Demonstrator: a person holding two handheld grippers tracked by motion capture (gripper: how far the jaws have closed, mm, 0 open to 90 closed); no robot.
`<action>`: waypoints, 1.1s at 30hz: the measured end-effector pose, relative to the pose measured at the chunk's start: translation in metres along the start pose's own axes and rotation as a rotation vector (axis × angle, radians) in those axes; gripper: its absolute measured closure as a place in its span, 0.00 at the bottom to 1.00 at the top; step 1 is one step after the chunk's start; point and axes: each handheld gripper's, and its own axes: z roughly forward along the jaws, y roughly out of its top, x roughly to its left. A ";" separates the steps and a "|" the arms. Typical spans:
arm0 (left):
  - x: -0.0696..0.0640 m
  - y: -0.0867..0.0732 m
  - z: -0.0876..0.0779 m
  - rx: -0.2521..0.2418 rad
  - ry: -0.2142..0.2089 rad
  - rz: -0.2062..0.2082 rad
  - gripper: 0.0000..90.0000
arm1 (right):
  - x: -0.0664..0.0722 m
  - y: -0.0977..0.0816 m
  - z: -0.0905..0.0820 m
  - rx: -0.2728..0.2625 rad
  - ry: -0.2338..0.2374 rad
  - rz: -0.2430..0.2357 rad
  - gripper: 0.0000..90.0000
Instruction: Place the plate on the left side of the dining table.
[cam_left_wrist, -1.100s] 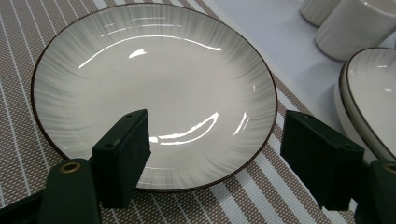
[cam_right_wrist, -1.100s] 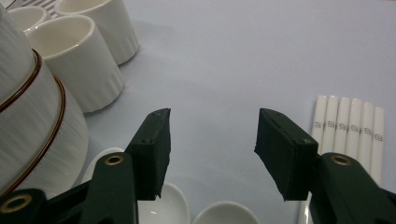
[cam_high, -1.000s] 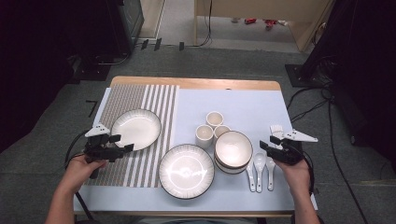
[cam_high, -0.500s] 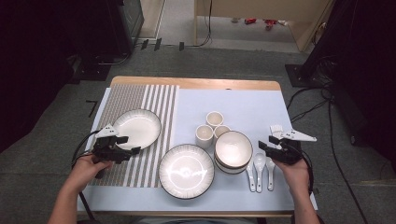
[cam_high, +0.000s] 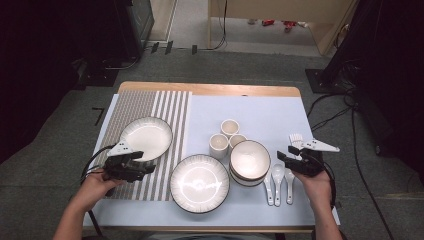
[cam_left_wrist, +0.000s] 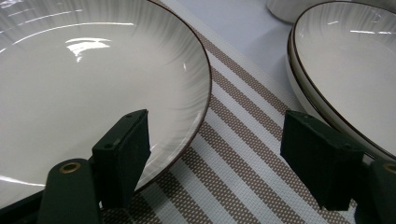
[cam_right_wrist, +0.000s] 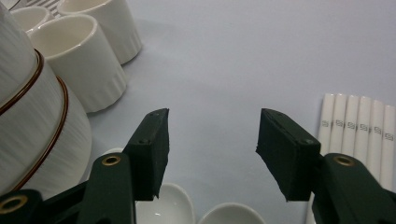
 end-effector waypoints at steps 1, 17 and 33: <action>-0.003 0.000 0.001 -0.001 -0.006 0.010 0.27 | 0.000 0.000 0.000 -0.001 -0.001 0.003 0.49; -0.012 -0.004 0.005 0.002 -0.002 0.038 0.27 | 0.000 -0.001 0.001 0.003 0.009 0.003 0.48; -0.025 -0.007 0.007 0.009 -0.070 0.093 0.27 | -0.001 -0.001 0.000 0.001 0.004 0.006 0.48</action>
